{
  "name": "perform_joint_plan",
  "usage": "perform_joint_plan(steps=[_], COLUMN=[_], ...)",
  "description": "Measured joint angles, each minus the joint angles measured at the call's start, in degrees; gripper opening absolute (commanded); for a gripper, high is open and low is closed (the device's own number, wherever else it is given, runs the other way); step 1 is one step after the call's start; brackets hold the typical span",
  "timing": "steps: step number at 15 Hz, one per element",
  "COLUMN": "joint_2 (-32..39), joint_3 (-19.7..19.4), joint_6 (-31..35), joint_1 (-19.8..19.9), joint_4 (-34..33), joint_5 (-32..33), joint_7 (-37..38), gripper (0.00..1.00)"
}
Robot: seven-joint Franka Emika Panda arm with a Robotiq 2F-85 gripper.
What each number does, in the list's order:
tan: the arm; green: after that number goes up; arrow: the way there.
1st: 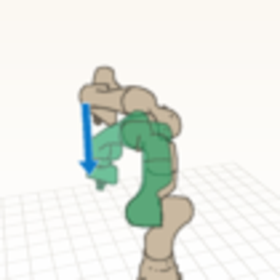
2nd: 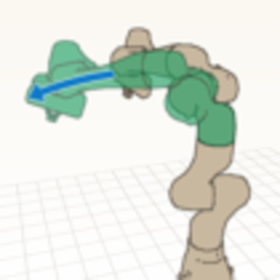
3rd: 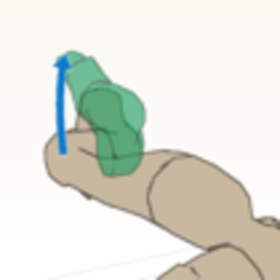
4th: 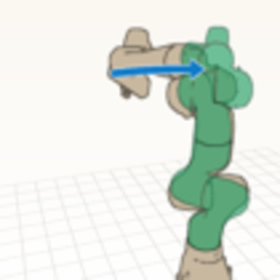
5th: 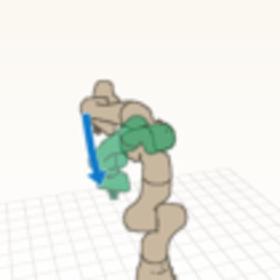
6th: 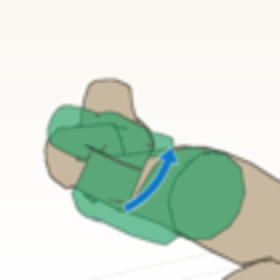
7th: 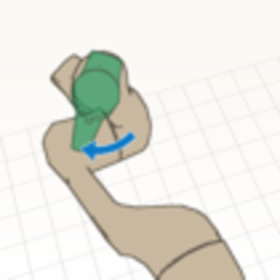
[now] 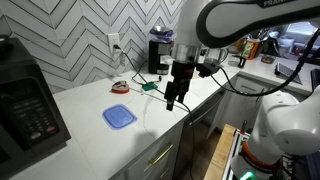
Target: Put the silver bowl on the blue lid
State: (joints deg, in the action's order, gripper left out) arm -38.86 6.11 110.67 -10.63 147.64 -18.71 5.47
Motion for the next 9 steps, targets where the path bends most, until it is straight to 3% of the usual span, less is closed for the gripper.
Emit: perform_joint_plan(steps=[6, 9], joint_2=[-2.84, -2.79], joint_3=[-8.83, -9.15], joint_6=[-0.27, -0.27], joint_1=[10.87, 11.69], joint_4=[-5.09, -5.46], joint_5=[0.08, 0.06], joint_7=[0.53, 1.19], gripper=[1.00, 1.00])
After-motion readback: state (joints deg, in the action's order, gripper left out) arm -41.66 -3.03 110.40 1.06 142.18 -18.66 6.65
